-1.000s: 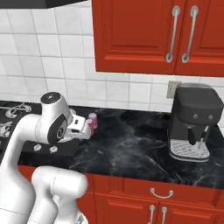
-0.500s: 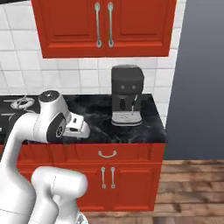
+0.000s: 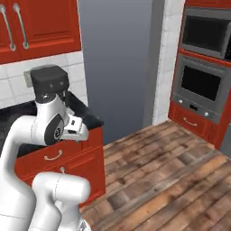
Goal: Four empty soda cans are scattered around the kitchen. Gather all the cans and cluster them next to the stove for recycling.
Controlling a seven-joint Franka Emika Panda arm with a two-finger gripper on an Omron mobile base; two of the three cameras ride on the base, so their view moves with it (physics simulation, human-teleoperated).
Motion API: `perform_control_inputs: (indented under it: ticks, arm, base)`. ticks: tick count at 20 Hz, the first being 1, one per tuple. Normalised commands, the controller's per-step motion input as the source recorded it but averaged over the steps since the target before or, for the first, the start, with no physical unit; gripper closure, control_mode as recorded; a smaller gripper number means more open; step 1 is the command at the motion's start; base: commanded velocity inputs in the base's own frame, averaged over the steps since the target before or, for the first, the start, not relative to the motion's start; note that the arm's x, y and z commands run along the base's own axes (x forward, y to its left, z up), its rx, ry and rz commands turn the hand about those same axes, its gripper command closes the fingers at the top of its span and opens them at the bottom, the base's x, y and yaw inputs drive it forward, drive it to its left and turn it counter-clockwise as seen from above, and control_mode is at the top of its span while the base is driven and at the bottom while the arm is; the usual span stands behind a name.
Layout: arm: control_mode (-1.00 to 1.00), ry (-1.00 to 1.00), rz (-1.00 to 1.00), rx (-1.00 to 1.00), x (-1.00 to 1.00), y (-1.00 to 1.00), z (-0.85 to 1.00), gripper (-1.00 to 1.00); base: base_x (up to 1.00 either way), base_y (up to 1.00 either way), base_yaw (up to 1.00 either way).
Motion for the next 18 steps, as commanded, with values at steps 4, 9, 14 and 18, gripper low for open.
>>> perform_control_inputs:
  ticks: [4, 9, 14, 18]
  arm:
    - [1.0, 0.0, 0.0, 0.0, 0.0, 0.0, 0.0, -1.0]
    - [1.0, 0.0, 0.0, 0.0, 0.0, 0.0, 0.0, -1.0]
    - [1.0, 0.0, 0.0, 0.0, 0.0, 0.0, 0.0, -1.0]
    - [1.0, 0.0, 0.0, 0.0, 0.0, 0.0, 0.0, -1.0]
  base:
    - [0.0, 0.0, -0.92]
    - [0.07, 0.08, -0.88]
    - [0.56, 0.39, -0.7]
    - [0.84, 0.48, -0.6]
